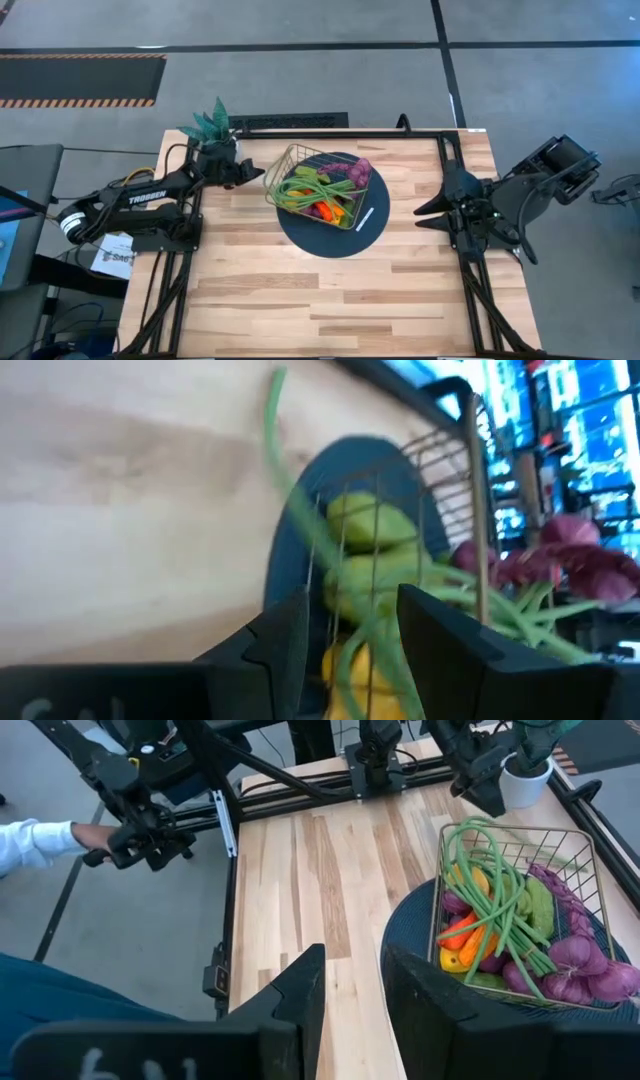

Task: Build produce basket
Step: Put the green beans into the wire basket

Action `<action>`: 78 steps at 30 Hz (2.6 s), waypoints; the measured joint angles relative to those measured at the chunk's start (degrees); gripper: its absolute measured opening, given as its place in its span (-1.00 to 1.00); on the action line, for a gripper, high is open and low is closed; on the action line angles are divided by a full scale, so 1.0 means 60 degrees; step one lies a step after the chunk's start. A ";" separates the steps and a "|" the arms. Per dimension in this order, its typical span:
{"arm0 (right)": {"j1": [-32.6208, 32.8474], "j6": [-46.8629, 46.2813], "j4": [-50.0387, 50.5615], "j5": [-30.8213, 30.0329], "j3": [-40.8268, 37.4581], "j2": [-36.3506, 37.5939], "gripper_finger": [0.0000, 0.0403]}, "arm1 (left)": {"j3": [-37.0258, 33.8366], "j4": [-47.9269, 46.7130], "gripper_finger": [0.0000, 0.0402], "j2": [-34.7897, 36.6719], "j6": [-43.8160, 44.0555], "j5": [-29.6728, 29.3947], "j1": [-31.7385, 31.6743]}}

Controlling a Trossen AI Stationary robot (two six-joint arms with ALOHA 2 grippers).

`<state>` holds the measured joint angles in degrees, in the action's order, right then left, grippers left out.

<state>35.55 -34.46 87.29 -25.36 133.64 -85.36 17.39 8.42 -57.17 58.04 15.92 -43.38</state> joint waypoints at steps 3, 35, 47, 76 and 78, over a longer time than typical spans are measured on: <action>-0.0003 -0.0004 -0.0003 0.0000 -0.0003 -0.0033 -0.39 | 0.0000 0.0270 -0.30 0.0000 0.0069 -0.0106 -0.0164; -0.0003 0.0000 -0.0200 0.0175 -0.0003 -0.0026 -0.39 | 0.0004 0.0461 -0.30 -0.0627 0.1122 0.1997 -0.0269; -0.0003 -0.0114 -0.0197 0.0175 -0.0003 -0.0026 -0.40 | 0.0004 0.2948 -0.31 -0.2042 0.1621 0.2986 -0.0269; 0.0008 -0.0522 -0.0189 0.0237 -0.0005 -0.0022 -0.40 | 0.0918 0.3517 -1.00 0.0146 0.0113 0.1575 -0.0626; 0.0008 -0.0521 -0.0186 0.0237 -0.0004 -0.0022 -0.40 | 0.1098 0.3513 -1.00 0.0407 0.0113 0.1725 -0.0489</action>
<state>35.59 -37.58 86.17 -23.94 133.62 -85.49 23.98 29.50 -54.72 58.72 26.27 -46.31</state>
